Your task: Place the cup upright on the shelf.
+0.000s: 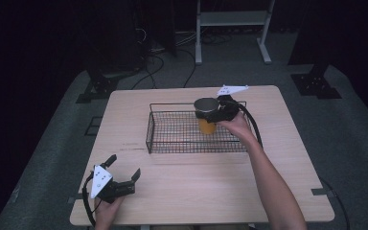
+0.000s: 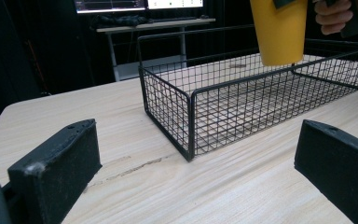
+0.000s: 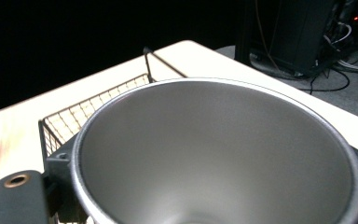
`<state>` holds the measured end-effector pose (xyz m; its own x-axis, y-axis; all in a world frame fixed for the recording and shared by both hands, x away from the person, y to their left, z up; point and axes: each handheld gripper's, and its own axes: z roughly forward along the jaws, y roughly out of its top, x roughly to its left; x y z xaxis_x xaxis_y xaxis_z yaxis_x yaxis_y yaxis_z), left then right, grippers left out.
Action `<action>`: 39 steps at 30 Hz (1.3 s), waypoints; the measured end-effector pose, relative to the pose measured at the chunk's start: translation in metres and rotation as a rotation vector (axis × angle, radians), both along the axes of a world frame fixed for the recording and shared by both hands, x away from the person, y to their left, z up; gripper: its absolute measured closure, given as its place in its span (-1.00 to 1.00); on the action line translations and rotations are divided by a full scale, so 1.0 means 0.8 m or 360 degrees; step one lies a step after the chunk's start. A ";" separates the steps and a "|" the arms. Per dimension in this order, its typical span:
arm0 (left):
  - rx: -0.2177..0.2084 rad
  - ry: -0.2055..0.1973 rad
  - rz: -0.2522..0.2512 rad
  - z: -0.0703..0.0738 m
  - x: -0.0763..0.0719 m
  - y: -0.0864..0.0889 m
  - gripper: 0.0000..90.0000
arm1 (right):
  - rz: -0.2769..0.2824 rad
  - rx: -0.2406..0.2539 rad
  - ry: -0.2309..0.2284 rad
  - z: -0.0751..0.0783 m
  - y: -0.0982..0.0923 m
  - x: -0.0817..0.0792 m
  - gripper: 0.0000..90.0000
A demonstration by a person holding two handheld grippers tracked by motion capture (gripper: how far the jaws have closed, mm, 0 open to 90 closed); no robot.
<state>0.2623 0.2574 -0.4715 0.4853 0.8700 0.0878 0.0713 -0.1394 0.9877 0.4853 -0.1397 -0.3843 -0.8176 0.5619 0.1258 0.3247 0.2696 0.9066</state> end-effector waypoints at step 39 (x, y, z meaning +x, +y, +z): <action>-0.0006 0.0000 -0.0002 0.000 0.000 0.000 -1.00 | 0.0152 -0.0210 -0.0018 -0.046 0.026 0.011 -0.77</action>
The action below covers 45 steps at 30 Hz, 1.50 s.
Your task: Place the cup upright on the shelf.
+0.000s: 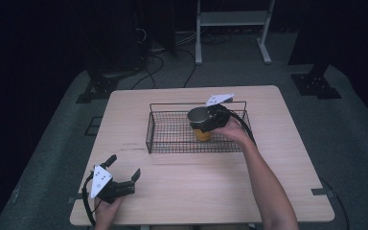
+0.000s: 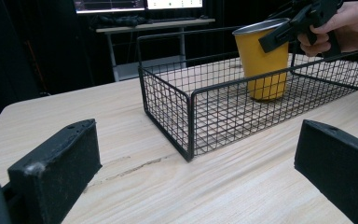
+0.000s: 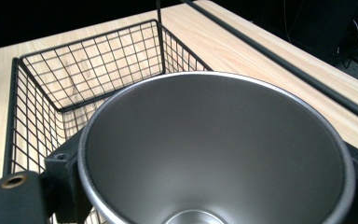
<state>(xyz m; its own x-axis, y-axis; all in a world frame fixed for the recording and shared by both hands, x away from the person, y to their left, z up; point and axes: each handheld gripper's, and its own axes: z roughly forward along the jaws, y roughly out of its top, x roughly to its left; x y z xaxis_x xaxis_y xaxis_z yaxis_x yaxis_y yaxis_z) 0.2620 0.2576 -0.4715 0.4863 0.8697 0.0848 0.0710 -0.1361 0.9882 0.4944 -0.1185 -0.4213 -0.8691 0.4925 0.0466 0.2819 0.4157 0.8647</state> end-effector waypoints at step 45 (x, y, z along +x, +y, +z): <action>0.0006 0.0007 0.0007 0.000 0.001 0.000 -1.00 | -0.0026 0.0038 -0.0047 0.014 -0.009 -0.004 -1.00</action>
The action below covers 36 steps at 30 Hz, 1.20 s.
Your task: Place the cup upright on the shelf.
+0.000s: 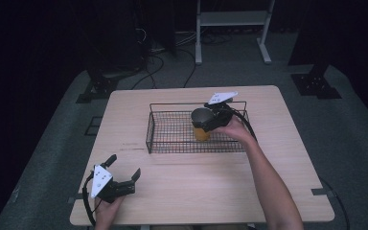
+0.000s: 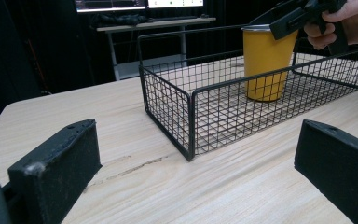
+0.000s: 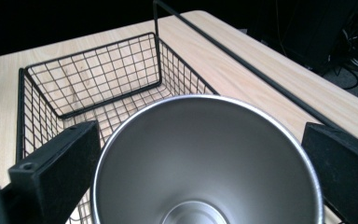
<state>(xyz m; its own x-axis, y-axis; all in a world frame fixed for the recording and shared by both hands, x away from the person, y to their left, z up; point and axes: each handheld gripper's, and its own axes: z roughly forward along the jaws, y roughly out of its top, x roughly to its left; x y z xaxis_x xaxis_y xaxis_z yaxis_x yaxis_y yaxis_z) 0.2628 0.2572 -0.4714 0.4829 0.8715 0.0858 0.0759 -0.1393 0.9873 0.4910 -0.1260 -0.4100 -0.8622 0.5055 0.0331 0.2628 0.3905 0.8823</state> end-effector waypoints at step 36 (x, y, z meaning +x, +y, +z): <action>0.0001 -0.0006 -0.0001 0.000 -0.001 0.000 -1.00 | 0.0023 0.0155 -0.0098 0.059 -0.043 -0.039 -1.00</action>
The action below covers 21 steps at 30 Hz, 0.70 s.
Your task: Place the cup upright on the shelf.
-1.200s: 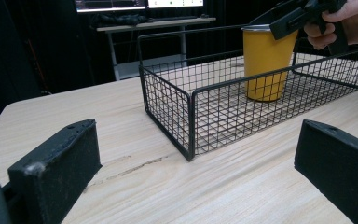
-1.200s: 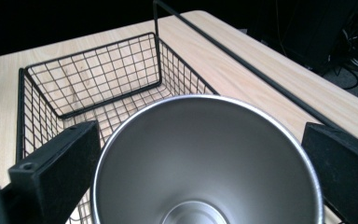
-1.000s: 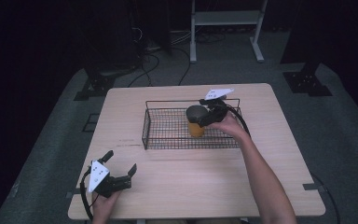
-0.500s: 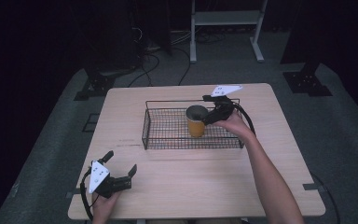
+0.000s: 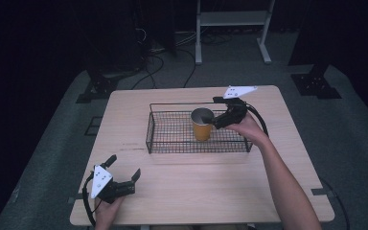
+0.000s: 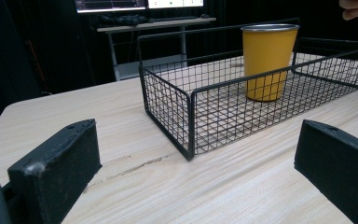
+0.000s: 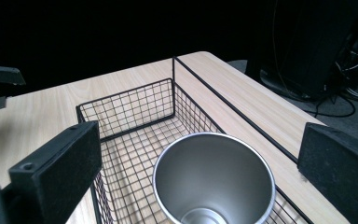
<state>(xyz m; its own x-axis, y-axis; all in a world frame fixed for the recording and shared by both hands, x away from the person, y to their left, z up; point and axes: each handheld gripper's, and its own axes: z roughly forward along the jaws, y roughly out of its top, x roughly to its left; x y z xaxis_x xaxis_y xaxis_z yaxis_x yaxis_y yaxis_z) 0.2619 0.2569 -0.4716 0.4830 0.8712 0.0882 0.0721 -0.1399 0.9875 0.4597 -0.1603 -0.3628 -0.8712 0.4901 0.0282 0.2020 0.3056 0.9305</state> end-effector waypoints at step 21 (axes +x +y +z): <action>0.0007 0.0001 0.0002 0.000 0.000 0.000 -1.00 | 0.0003 0.0040 0.0073 -0.004 -0.045 -0.025 -1.00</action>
<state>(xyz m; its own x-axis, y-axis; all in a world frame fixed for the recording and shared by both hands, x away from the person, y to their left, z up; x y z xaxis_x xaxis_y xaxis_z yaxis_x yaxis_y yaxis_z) 0.2620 0.2565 -0.4715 0.4821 0.8713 0.0917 0.0730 -0.1443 0.9868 0.4394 -0.1966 -0.3660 -0.8698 0.4868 0.0807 0.2442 0.2826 0.9276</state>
